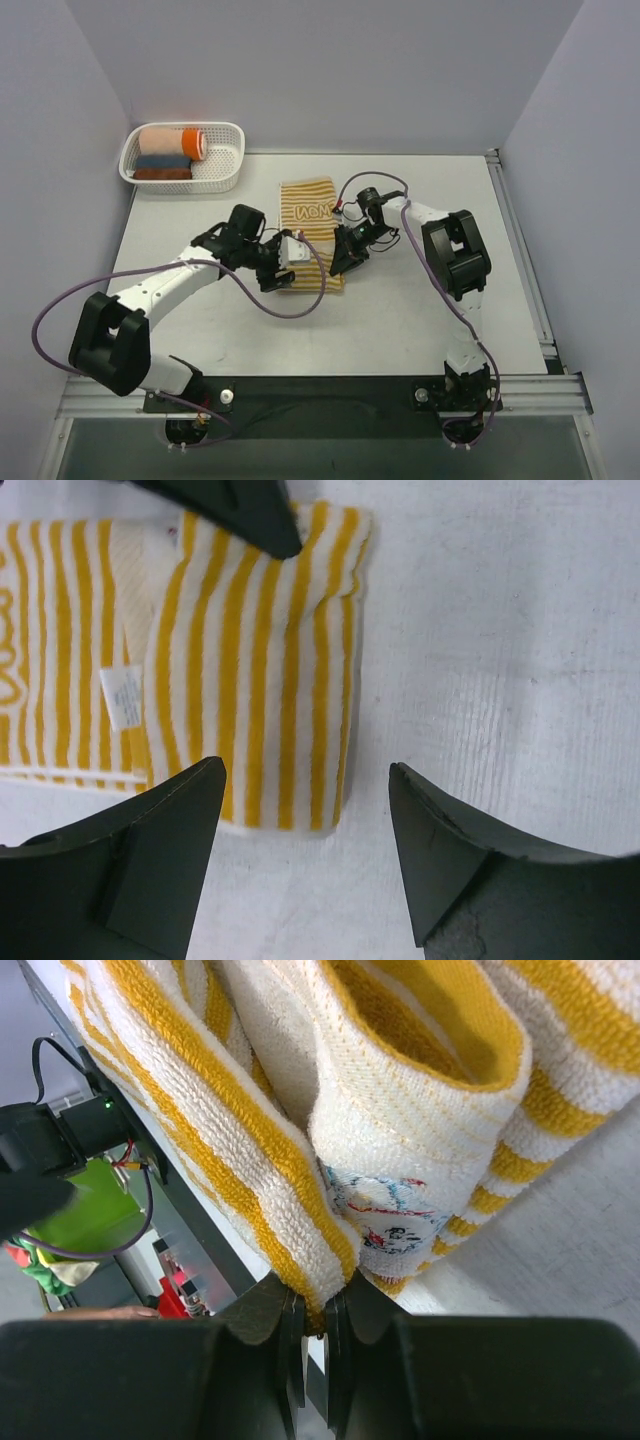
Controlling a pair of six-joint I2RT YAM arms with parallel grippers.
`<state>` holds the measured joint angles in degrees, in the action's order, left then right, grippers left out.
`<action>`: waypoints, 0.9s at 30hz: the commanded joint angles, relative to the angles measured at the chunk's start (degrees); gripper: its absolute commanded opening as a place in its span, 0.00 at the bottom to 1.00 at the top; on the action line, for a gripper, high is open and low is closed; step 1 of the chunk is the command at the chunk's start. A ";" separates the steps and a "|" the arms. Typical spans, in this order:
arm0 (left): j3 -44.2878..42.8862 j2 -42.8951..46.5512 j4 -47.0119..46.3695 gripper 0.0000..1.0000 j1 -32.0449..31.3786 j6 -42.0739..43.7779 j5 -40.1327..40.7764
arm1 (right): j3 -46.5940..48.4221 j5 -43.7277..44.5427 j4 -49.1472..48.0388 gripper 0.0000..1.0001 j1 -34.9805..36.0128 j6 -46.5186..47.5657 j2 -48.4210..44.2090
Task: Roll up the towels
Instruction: Roll the towel
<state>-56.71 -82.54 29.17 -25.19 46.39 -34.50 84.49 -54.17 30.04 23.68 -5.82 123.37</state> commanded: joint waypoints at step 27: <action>-0.16 -13.70 5.81 0.37 -3.73 14.25 5.50 | 7.27 -2.15 10.93 0.34 -5.84 8.47 -7.17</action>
<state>-55.77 -94.94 28.23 -29.23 60.45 -27.18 90.70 -51.31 38.81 19.70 0.99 122.89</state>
